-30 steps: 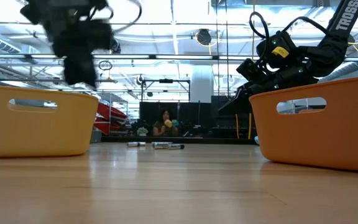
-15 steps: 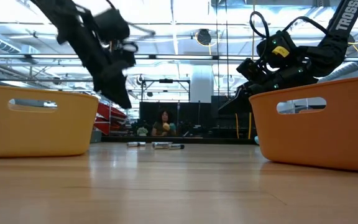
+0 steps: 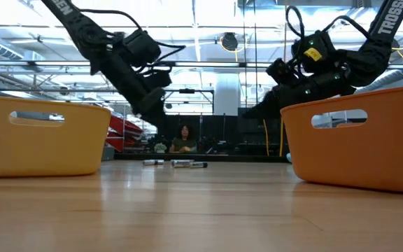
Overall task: Sort batteries
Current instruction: Put the silver battery into the yellow bin
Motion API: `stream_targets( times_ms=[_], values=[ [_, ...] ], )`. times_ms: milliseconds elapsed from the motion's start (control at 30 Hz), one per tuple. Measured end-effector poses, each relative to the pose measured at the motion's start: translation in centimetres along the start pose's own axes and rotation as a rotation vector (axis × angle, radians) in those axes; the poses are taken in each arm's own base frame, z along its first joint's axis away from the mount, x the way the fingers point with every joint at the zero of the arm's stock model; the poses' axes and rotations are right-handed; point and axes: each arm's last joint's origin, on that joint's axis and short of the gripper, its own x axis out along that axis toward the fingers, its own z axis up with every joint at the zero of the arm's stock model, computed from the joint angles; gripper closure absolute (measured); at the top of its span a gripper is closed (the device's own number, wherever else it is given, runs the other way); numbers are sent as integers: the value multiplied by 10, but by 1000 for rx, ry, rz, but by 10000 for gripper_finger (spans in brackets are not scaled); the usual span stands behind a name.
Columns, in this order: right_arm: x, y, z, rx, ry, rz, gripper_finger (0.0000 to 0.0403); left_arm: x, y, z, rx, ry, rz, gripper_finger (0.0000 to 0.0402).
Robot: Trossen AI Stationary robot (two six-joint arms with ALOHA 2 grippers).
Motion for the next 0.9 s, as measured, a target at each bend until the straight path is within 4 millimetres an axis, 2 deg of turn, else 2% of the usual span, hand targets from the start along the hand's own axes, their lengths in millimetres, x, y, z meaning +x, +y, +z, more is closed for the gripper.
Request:
stream_targets(
  times_ms=[133, 267, 333, 433, 567, 767, 900],
  values=[
    [0, -4, 8, 83, -72, -101, 355, 5, 1, 11, 43, -131, 25, 258],
    [1, -15, 20, 69, -108, -331, 355, 3, 8, 25, 57, -276, 60, 258],
    [3, -25, 26, 64, -117, -421, 355, 2, 11, 25, 86, -282, 53, 258],
    [4, -31, 27, 48, -123, -383, 355, 2, 13, 24, 101, -273, 49, 258],
    [10, -28, 19, 51, -94, -297, 355, 2, 12, 23, 104, -264, 44, 258],
    [17, -32, 12, 70, -89, -292, 355, -2, 18, 35, 99, -405, 81, 258],
    [24, -41, 14, 77, -48, -281, 355, 6, 28, 39, 90, -507, 109, 258]
  ],
)
